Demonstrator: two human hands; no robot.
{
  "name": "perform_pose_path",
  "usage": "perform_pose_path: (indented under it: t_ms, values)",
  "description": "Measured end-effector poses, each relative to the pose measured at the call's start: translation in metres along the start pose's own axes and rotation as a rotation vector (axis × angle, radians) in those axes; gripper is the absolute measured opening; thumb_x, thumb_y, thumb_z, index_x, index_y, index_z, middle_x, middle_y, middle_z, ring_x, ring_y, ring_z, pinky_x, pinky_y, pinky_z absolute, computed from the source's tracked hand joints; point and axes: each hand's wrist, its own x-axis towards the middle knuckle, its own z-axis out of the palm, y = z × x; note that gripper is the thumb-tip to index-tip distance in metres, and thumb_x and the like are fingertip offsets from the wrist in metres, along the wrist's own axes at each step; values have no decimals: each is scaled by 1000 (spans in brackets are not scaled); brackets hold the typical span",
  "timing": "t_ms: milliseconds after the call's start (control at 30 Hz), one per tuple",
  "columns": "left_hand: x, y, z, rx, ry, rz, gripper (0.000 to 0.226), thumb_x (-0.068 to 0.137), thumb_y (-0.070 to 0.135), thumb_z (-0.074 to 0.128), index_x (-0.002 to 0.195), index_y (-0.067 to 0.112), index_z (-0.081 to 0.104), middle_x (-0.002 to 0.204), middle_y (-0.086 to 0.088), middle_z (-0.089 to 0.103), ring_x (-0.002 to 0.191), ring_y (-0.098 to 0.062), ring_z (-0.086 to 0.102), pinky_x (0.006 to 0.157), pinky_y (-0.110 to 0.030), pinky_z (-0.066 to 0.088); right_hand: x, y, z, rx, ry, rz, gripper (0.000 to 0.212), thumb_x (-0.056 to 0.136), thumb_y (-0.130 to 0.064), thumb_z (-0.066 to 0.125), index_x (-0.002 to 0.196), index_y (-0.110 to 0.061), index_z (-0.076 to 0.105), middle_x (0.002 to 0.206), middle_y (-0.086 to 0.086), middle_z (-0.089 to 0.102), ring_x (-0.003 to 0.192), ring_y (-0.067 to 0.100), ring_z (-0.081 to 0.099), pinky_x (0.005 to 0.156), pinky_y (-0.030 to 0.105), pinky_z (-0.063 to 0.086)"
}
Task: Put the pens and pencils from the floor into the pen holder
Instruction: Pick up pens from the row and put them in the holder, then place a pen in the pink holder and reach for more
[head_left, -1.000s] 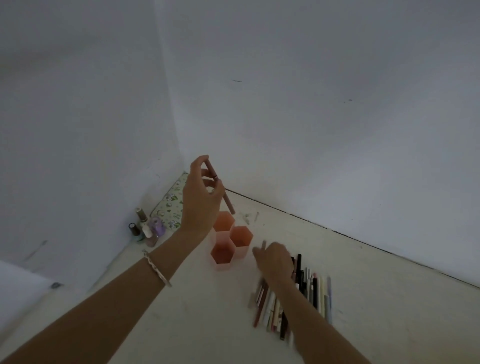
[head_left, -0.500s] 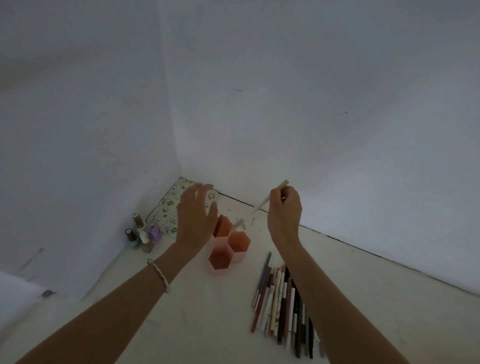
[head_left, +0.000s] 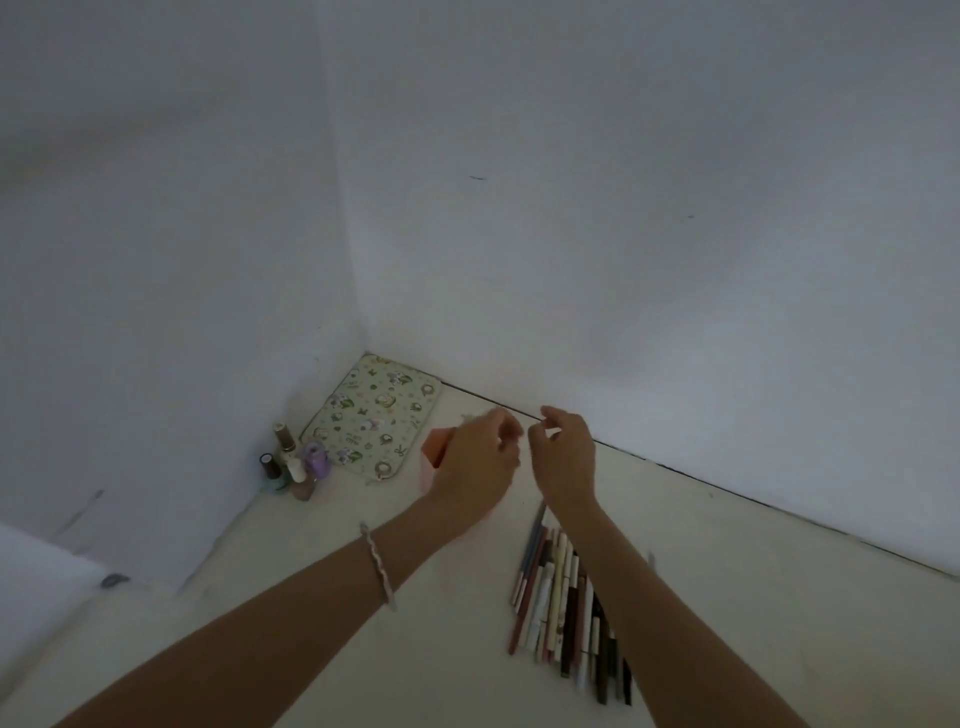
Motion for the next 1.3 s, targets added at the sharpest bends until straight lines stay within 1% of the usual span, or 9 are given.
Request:
perform_pose_path:
  t_ms: [100,300,367,467,633,800,967,1067,1300]
  values:
    - [-8,0,46,191,-230,-43,19,95,2,48,106,4,63,97,-12,68,91,-26,66,81,-35,55,3,19,-22,26,-9,98,38,94,-12,50,131,-10,56,118,5,61,108,22,59,97,38,47]
    - [-19,-17,92,485,-366,-184,11,80,6,65,70,9,63,68,-6,59,63,-19,63,50,-22,46,4,58,-44,57,-31,177,33,94,-11,49,126,-13,58,96,-1,61,70,18,57,68,33,50]
    - [-12,-26,107,516,-297,-226,32,85,9,63,61,8,42,59,-7,42,58,-19,53,43,-22,33,5,65,-44,63,-41,186,32,94,-10,49,124,-14,58,93,-3,61,65,16,55,62,30,47]
    - [-8,-33,122,453,-199,-241,24,96,10,46,74,5,51,74,-12,56,78,-23,64,46,-23,33,11,73,-42,80,-44,191,31,94,-10,49,122,-15,58,92,-3,61,57,12,53,54,25,43]
    - [-2,-49,130,704,-351,-232,22,102,20,43,115,9,56,118,-6,61,109,-23,61,81,-29,47,18,82,-38,69,-75,180,28,95,-9,49,120,-14,60,94,-1,61,60,11,54,54,24,43]
    - [10,-23,113,534,-260,-159,18,101,25,46,113,11,51,112,-5,60,101,-20,61,86,-31,50,22,92,-34,18,-60,194,23,93,-11,50,112,-17,62,90,-4,62,58,11,55,52,23,44]
    - [48,26,55,100,8,39,7,97,21,56,100,15,54,87,3,61,75,-11,61,69,-24,53,20,95,-11,-456,-255,196,17,91,-20,52,79,-10,60,84,5,60,79,21,61,68,29,48]
    - [54,34,24,-27,75,83,29,97,17,57,125,16,51,91,2,64,78,-14,67,73,-33,60,9,93,9,-754,-395,129,27,98,-33,48,102,-10,62,105,7,62,103,23,57,82,30,45]
    - [54,9,-46,-145,317,106,40,95,13,59,131,29,51,87,6,67,75,-8,70,68,-27,60,14,73,21,-576,-412,120,17,94,-14,45,79,-6,49,88,13,55,92,26,58,70,28,39]
